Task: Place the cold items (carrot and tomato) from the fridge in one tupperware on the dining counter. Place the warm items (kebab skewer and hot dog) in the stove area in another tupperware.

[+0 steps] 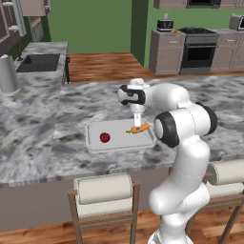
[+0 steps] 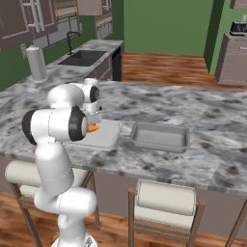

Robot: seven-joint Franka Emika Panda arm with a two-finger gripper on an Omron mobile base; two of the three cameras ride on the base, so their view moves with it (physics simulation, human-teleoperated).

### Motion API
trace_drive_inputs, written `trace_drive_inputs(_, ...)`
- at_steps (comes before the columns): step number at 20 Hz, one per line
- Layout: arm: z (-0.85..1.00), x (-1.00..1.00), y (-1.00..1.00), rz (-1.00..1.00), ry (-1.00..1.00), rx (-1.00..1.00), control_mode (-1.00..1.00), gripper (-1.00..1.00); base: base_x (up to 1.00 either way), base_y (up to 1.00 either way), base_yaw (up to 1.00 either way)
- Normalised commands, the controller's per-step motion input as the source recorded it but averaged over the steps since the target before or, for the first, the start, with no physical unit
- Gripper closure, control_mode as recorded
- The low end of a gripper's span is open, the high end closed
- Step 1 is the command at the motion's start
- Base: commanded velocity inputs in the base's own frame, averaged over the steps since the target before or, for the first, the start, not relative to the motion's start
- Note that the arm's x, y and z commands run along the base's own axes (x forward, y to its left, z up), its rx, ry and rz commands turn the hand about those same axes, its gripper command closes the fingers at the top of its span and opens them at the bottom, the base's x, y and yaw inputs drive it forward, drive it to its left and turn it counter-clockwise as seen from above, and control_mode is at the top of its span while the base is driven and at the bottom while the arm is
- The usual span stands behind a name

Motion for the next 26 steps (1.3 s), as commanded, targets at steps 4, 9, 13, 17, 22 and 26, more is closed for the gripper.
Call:
trace_drive_inputs(4,-0.27,0.16,0.04,-0.05,0.00,0.00,-1.00,1.00,0.00,0.00,0.00)
trace_drive_inputs(9,-0.26,0.31,0.12,0.00,0.00,-0.01,-1.00,1.00,0.00,0.00,0.00)
trace_drive_inputs(13,-0.27,0.25,0.12,0.00,0.00,-0.01,-1.00,1.00,0.00,0.00,0.00)
trace_drive_inputs(17,-0.29,0.16,0.06,0.00,0.00,-0.01,-1.00,1.00,0.00,0.00,0.00)
trace_drive_inputs(22,-0.25,0.23,0.00,0.00,-0.02,0.00,-1.00,1.00,0.00,0.00,0.00)
trace_drive_inputs(26,-0.18,0.23,0.00,0.01,-0.05,0.00,-1.00,1.00,0.00,0.00,0.00)
